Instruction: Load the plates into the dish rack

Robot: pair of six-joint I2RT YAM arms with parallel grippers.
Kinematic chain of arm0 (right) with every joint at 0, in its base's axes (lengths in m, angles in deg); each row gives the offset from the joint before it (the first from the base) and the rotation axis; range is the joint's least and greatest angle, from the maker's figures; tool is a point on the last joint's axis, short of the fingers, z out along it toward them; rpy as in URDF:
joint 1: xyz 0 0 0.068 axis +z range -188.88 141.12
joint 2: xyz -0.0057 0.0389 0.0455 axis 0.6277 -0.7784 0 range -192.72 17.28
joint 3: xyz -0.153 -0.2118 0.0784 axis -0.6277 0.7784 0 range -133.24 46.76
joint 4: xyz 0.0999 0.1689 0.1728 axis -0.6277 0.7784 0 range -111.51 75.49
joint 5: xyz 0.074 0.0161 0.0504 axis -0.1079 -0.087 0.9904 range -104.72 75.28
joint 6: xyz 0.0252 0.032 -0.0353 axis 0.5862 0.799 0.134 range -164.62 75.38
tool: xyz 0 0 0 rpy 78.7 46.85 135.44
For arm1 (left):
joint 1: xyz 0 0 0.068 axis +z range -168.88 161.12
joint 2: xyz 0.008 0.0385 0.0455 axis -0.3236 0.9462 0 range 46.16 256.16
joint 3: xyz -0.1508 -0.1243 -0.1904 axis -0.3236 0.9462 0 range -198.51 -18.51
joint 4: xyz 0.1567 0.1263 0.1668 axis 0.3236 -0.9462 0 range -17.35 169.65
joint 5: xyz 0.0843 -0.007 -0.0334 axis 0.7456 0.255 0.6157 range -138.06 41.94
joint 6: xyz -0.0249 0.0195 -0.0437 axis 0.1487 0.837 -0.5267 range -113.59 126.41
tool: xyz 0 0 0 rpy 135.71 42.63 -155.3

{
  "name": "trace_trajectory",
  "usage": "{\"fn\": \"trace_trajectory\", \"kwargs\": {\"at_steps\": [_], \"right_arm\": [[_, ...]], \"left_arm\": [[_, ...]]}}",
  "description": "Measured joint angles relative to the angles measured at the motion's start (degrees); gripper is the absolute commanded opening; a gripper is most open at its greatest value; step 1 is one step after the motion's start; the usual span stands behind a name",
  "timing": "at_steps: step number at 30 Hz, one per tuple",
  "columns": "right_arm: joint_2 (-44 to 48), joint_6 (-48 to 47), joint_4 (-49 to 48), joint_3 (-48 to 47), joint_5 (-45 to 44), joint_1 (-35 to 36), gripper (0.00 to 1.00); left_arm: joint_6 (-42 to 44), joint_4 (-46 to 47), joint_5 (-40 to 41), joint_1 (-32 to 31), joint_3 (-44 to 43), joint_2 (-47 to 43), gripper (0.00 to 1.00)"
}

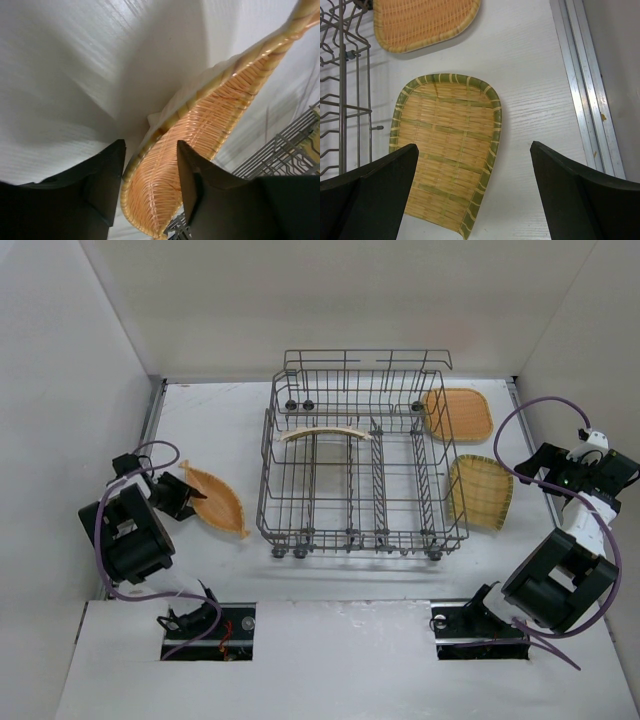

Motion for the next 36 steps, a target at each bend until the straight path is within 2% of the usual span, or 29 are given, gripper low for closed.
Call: {"fn": "trace_trajectory", "kwargs": {"at_steps": [5, 9, 14, 18, 28, 32, 36], "right_arm": [[0.02, 0.02, 0.0, 0.0, 0.0, 0.0, 1.0], [0.0, 0.02, 0.0, 0.0, -0.02, 0.0, 1.0], [0.02, 0.02, -0.02, 0.0, -0.02, 0.0, 1.0], [0.02, 0.0, -0.09, 0.02, -0.02, 0.02, 1.0], [1.53, -0.02, -1.18, 0.17, 0.0, 0.0, 1.0], [2.93, -0.04, -1.92, 1.05, 0.02, 0.02, 1.0], [3.19, -0.07, -2.08, 1.53, 0.04, 0.02, 1.0]], "left_arm": [[0.72, 1.9, 0.74, -2.34, 0.0, 1.92, 0.14], [1.31, 4.22, -1.07, -3.3, -0.04, 2.1, 0.05], [1.79, 5.35, 0.02, -2.97, -0.13, 0.5, 0.04], [2.64, 4.28, 3.45, -0.02, -2.4, -3.98, 0.04], [7.93, 3.93, 9.05, 9.44, -22.69, -17.31, 0.06], [14.03, 3.3, 10.1, 5.84, -31.98, -21.11, 0.08], [24.37, 1.77, 10.67, -5.16, -40.59, -23.91, 0.08]]}}
